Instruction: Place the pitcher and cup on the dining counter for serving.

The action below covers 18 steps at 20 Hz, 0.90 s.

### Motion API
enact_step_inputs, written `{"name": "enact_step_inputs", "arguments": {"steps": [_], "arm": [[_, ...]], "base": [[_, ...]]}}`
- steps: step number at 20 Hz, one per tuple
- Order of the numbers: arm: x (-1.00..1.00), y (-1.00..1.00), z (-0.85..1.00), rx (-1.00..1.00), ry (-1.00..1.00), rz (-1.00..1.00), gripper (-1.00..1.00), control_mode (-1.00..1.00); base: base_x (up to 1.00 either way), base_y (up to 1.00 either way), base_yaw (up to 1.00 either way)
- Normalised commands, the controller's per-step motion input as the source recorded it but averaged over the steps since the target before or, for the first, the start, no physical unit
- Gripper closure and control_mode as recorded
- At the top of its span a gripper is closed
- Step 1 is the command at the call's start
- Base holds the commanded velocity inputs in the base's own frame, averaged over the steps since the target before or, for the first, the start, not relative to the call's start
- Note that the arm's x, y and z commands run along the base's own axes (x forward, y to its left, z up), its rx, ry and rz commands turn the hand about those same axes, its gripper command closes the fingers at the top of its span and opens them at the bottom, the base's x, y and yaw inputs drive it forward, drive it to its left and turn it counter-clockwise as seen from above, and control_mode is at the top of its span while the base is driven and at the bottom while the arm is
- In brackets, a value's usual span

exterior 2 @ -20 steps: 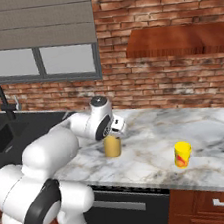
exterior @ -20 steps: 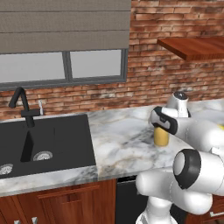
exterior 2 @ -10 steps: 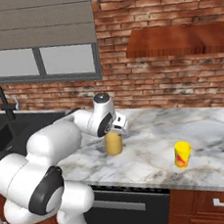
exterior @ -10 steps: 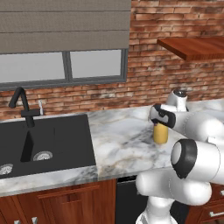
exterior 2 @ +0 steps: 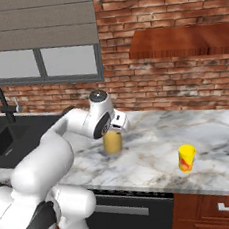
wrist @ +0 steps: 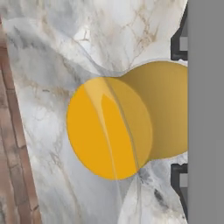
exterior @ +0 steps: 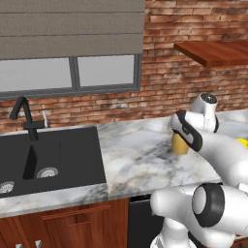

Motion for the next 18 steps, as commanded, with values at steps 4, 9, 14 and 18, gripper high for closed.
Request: {"name": "enact_step_inputs", "arguments": {"steps": [4, 9, 14, 18], "arm": [[-0.59, 0.06, 0.9, 0.0, -0.13, 0.0, 1.0, -1.0], [-0.62, 0.03, 0.9, 0.0, -0.09, 0.01, 1.0, -1.0], [-0.57, 0.16, 0.86, 0.0, -0.13, 0.0, 1.0, -1.0], [-0.59, 0.23, 0.64, 0.0, -0.15, 0.02, 1.0, -1.0]], "base": [[0.0, 0.0, 0.0], [0.0, 0.0, 0.0], [0.0, 0.0, 0.0], [0.0, 0.0, 0.0]]}}
